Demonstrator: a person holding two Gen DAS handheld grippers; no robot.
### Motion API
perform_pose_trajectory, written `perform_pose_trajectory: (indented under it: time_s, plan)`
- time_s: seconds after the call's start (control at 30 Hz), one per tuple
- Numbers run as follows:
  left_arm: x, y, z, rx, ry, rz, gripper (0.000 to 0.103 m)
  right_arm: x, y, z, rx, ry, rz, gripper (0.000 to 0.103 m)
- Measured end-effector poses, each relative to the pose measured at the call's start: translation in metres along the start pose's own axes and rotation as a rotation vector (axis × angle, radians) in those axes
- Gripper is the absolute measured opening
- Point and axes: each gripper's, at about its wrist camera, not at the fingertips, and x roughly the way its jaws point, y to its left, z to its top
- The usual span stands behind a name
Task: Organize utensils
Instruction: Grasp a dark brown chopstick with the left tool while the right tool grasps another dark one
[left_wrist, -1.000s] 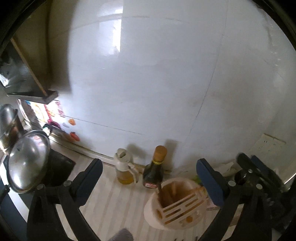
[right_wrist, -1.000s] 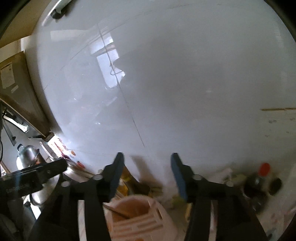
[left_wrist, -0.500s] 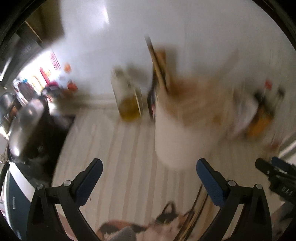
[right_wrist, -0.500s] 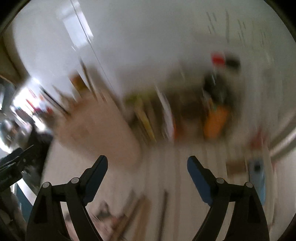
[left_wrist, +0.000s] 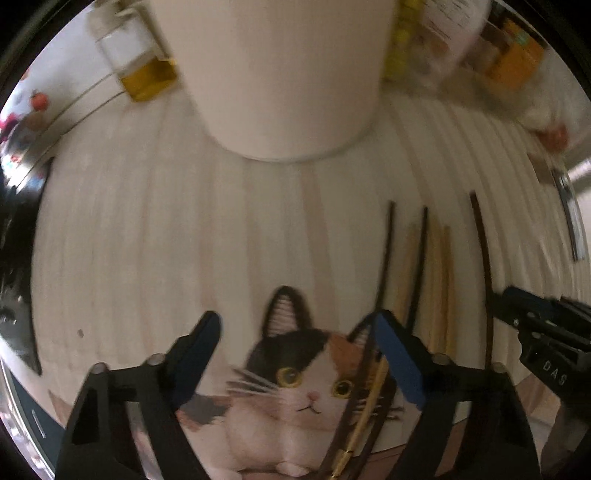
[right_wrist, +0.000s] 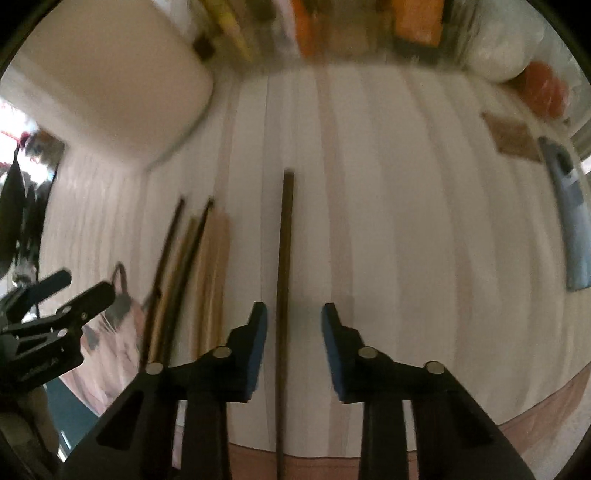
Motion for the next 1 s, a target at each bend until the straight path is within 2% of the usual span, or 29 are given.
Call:
perform_pose_trajectory:
  time_s: [0.1, 0.23, 0.33, 0.4, 0.43, 0.57, 0.8, 1.0]
  plan:
    - [0.007, -0.014, 0.002, 0.048, 0.012, -0.008, 0.071, -0.001, 0.003, -0.01, -0.045, -0.025, -0.036, 0.019]
    - [0.012, -0.028, 0.006, 0.087, 0.025, -0.023, 0.056, -0.004, -0.007, -0.016, -0.016, -0.018, -0.031, 0.01]
    - [0.015, -0.04, 0.005, 0.103, 0.028, -0.039, 0.038, -0.006, -0.014, -0.021, 0.003, -0.011, -0.035, 0.006]
    - [0.013, -0.042, 0.007, 0.109, 0.018, -0.042, 0.02, -0.008, -0.018, -0.023, 0.006, -0.005, -0.038, 0.006]
    - [0.012, -0.043, 0.007, 0.106, 0.016, -0.037, 0.005, -0.007, -0.022, -0.023, 0.011, -0.003, -0.034, 0.006]
    - [0.01, -0.023, 0.004, 0.026, 0.015, -0.007, 0.004, -0.011, -0.025, -0.021, 0.016, 0.011, -0.034, 0.006]
    - [0.002, 0.024, -0.013, -0.141, 0.046, -0.015, 0.003, -0.016, -0.026, -0.011, -0.04, 0.054, -0.024, 0.006]
    - [-0.005, 0.039, -0.028, -0.162, 0.047, -0.018, 0.003, -0.014, -0.02, -0.007, -0.113, 0.134, -0.016, 0.006]
